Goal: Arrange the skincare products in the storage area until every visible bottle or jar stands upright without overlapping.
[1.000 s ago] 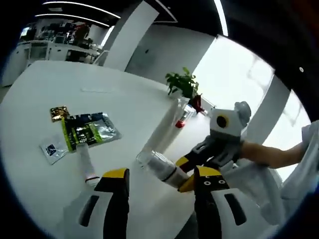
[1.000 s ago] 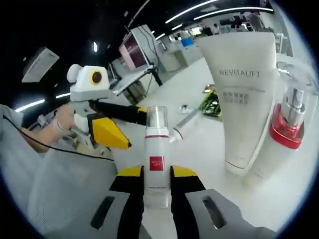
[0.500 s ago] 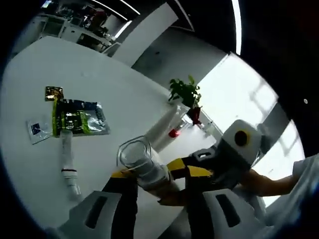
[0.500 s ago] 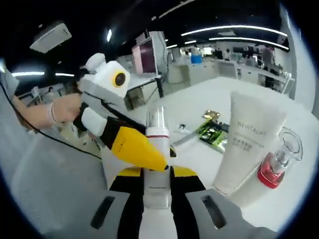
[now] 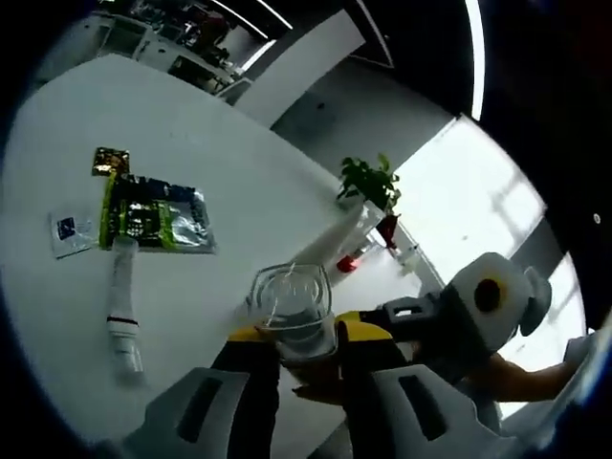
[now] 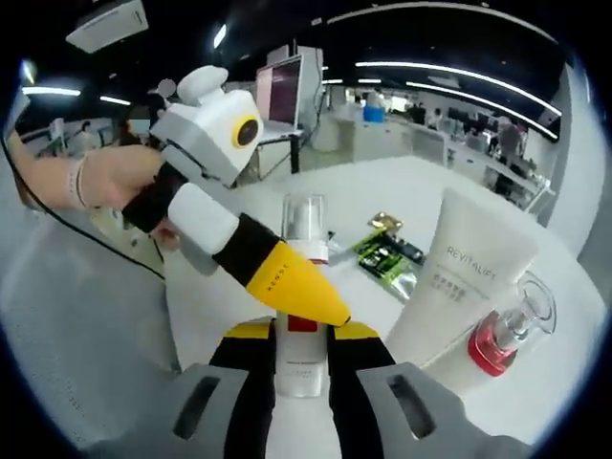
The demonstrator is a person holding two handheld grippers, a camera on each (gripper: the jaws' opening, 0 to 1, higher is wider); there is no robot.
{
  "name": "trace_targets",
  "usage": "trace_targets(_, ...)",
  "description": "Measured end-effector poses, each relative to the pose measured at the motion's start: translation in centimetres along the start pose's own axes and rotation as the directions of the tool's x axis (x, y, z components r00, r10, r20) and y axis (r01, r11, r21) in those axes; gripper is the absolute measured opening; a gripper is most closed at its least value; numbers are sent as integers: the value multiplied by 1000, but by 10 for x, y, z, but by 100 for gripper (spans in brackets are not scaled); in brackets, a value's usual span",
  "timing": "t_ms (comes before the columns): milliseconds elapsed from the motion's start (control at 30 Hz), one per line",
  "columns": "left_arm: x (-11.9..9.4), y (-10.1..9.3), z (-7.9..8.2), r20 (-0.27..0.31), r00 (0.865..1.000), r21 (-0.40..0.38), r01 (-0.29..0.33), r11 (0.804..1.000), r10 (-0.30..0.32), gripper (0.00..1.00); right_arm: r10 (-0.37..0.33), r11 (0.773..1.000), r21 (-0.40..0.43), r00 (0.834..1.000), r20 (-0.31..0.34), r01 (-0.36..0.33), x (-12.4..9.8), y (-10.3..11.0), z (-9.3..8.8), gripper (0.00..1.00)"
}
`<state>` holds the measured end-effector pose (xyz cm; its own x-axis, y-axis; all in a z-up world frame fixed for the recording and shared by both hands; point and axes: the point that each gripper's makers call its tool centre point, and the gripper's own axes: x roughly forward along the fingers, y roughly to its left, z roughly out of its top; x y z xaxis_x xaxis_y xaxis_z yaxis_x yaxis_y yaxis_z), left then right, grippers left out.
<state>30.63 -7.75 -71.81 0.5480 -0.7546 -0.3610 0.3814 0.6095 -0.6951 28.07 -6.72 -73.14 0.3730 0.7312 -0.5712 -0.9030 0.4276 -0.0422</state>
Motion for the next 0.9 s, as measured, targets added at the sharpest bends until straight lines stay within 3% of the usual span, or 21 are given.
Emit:
trace_targets(167, 0, -4, 2, 14, 1000, 69, -7, 998, 6, 16, -6, 1000, -9, 1000, 2, 6, 1, -1, 1, 21)
trace_targets(333, 1, -4, -3, -18, 999, 197, -23, 980, 27, 16, 8, 1000, -16, 1000, -27, -9, 5, 2, -7, 21)
trace_targets(400, 1, -3, -4, -23, 999, 206, -31, 978, 36, 16, 12, 1000, -23, 999, -36, -13, 5, 2, -9, 21)
trace_targets(433, 0, 0, -3, -20, 998, 232, -46, 972, 52, 16, 9, 1000, -26, 999, -41, -10, 5, 2, -10, 20)
trace_targets(533, -4, 23, -6, -40, 985, 362, -141, 921, 167, 16, 14, 1000, -24, 999, -47, -15, 3, 2, -12, 20)
trace_targets(667, -5, 26, -10, -53, 983, 367, -145, 919, 176, 16, 17, 1000, -20, 999, -29, -17, 1, 1, -8, 20)
trace_targets(733, -6, 30, -11, -57, 975, 422, -169, 890, 213, 16, 24, 1000, -1, 1000, -5, -24, -1, 1, -3, 20)
trace_targets(800, -7, 36, -12, -57, 963, 486, -203, 850, 262, 16, 17, 1000, 5, 1000, 10, -17, -3, -1, 1, 20)
trace_targets(867, -10, 45, -9, -42, 950, 566, -234, 790, 311, 16, 14, 1000, 15, 999, 35, -15, -4, -4, 4, 21)
trace_targets(900, -9, 44, -11, -52, 949, 580, -224, 783, 310, 16, 17, 1000, 22, 998, 58, -18, -4, -4, 8, 21)
